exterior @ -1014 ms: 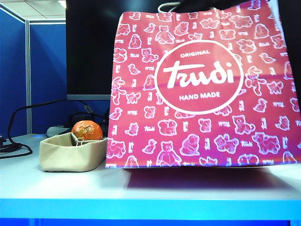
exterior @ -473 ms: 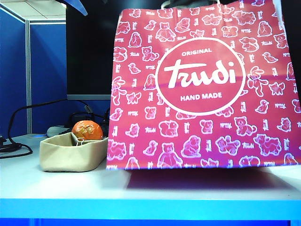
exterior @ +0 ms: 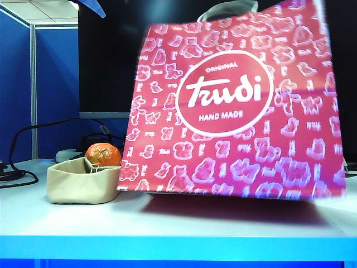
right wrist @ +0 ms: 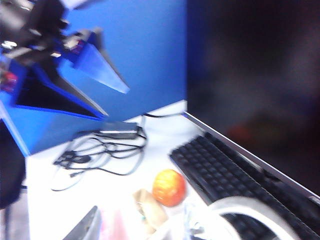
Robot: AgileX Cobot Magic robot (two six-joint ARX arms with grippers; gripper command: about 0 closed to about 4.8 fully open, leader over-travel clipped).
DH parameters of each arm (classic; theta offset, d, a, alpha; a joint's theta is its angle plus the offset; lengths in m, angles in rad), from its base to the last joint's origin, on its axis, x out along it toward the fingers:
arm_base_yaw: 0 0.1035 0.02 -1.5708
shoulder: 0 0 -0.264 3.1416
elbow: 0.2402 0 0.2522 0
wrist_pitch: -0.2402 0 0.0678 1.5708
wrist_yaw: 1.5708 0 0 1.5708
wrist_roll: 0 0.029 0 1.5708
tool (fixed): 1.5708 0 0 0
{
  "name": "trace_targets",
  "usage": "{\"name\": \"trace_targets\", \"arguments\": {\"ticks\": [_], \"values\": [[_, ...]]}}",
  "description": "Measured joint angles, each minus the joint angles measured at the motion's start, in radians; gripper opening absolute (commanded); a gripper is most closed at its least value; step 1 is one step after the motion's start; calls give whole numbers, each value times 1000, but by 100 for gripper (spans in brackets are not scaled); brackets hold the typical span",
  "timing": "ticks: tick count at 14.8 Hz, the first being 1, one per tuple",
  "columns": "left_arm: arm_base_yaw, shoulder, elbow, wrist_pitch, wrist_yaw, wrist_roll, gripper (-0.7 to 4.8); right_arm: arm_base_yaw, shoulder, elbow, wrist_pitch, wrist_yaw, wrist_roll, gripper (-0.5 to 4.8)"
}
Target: Open the paper bag and put two oranges into the paper bag.
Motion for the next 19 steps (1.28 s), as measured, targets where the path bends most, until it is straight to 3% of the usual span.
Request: {"name": "trace_targets", "arguments": {"ticks": [3,8,11,12,15,17,19], "values": [[0,0,0,0,47,-3,390,2,5,0,10,82,-29,212],[0,0,0,0,48,-3,390,3,-3,0,12,100,-25,212],[-1,13,1,0,-211,16,391,-1,-96,44,-35,286,-109,212],[5,39,1,-2,-257,18,391,-2,-141,73,-60,333,-124,212],[44,177,1,-45,-181,-2,409,-4,-248,146,-156,428,-143,213],[71,311,-2,-124,-182,-19,478,-4,-362,158,-213,493,-156,213],[89,385,-3,-153,-182,-25,479,-4,-442,161,-233,526,-160,212]]}}
